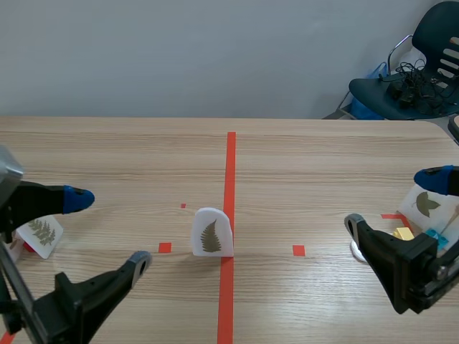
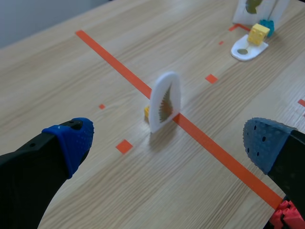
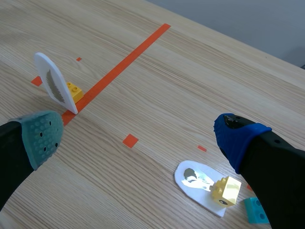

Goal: Do the leaf sorting experiment

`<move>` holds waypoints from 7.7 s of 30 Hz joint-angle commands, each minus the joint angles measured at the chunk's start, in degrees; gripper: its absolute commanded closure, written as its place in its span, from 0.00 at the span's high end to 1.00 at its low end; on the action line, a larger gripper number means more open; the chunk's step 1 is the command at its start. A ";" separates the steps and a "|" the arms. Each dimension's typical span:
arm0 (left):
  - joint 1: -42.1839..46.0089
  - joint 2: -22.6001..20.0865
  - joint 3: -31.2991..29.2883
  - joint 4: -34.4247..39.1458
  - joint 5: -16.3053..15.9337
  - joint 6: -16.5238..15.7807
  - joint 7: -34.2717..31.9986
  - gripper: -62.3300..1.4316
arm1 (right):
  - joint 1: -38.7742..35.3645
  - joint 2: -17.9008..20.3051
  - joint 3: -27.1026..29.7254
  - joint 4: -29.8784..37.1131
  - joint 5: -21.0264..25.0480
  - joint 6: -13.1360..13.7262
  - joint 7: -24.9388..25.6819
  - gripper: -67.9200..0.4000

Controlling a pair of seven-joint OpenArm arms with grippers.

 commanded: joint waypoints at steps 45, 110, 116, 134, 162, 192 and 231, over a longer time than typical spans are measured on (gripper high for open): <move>-37.94 18.23 29.68 -46.71 16.46 7.61 -18.16 0.10 | 0.81 -0.17 0.48 0.85 0.42 -0.15 0.39 1.00; -2.89 9.68 -17.22 9.16 -11.87 -15.85 2.60 1.00 | 0.81 -0.17 0.48 0.85 0.46 -0.17 0.46 1.00; -2.91 9.68 -14.32 8.81 -11.82 -15.85 3.54 1.00 | 0.81 -0.17 0.48 0.85 0.46 -0.17 0.44 1.00; -3.26 9.64 -11.19 3.65 -11.80 -15.85 3.48 1.00 | 6.21 -0.17 -0.96 -0.17 -1.64 3.39 -3.72 1.00; -3.26 9.64 -11.21 3.65 -11.82 -15.85 3.45 1.00 | 36.15 -12.26 -32.33 -42.14 -26.84 7.85 19.19 1.00; -3.26 9.46 -11.19 3.65 -11.82 -15.85 3.45 1.00 | 32.37 -12.35 -23.85 -39.54 -24.87 8.50 26.67 0.09; -3.41 7.91 -11.19 3.65 -11.82 -15.85 1.81 1.00 | 22.03 -18.88 2.91 -41.27 -13.79 -0.94 13.90 0.09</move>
